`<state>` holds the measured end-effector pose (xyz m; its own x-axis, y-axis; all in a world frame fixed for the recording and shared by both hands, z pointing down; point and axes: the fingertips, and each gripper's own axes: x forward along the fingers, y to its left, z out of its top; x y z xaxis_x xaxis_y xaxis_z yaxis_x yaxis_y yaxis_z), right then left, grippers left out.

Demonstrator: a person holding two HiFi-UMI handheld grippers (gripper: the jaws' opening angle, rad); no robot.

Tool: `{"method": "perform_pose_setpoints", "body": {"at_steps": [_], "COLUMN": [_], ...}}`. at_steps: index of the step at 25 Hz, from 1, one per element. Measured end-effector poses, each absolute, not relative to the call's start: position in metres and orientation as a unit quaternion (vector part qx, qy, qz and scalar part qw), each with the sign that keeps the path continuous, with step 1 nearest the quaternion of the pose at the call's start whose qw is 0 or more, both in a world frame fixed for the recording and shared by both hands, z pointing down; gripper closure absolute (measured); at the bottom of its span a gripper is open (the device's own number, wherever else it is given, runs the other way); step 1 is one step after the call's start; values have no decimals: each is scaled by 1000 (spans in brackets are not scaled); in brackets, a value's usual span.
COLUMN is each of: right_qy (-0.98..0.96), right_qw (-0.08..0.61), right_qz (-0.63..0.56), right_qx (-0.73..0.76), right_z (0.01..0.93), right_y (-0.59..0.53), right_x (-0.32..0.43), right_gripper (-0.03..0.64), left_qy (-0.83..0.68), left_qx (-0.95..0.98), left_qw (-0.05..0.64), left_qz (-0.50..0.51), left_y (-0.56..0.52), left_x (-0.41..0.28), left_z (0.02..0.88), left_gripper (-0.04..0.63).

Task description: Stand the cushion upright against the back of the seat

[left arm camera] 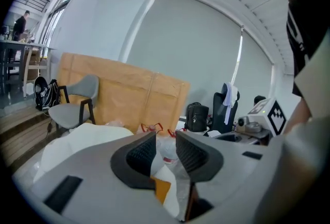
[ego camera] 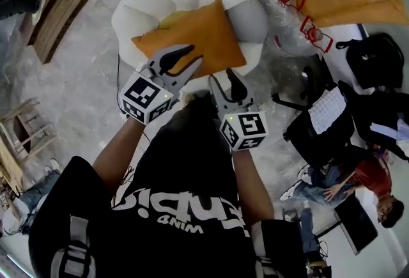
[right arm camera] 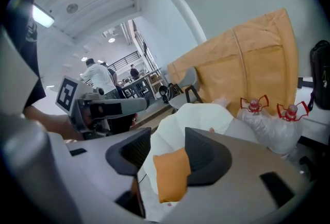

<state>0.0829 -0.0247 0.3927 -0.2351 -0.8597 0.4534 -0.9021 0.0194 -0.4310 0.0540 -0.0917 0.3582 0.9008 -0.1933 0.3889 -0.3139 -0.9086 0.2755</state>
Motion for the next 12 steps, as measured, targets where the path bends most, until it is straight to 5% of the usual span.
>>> {"method": "perform_pose_setpoints", "body": {"at_steps": [12], "right_qy": [-624], "right_qw": [63], "right_qz": [451], "right_qx": [635], "right_z": [614], "right_y": [-32], "right_x": [106], "right_gripper": [422], "left_qy": [-152], "left_qx": [928], "left_qw": [179], "left_qz": [287], "left_y": [-134], "left_x": [62], "left_z": [565], "left_gripper": [459]}}
